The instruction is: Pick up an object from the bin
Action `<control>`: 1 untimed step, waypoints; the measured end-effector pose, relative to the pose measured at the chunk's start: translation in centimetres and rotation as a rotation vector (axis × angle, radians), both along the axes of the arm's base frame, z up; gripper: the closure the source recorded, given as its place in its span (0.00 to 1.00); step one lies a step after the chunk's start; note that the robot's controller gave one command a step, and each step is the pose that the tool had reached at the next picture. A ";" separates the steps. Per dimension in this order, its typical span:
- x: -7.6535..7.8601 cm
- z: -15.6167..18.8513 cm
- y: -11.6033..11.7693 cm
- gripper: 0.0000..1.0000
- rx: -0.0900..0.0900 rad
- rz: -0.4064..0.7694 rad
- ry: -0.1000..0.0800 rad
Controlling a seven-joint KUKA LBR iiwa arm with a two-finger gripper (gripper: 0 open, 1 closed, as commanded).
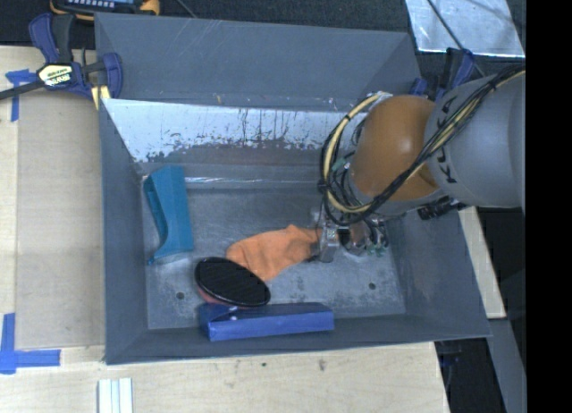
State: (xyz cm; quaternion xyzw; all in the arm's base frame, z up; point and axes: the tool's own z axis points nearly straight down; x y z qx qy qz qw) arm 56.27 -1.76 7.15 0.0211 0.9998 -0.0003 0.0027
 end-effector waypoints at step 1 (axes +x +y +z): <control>0.0 0.0 0.0 1.00 0.000 0.000 0.000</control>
Offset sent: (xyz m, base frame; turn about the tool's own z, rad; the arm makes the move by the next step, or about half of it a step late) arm 0.0000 0.0000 0.0000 0.0000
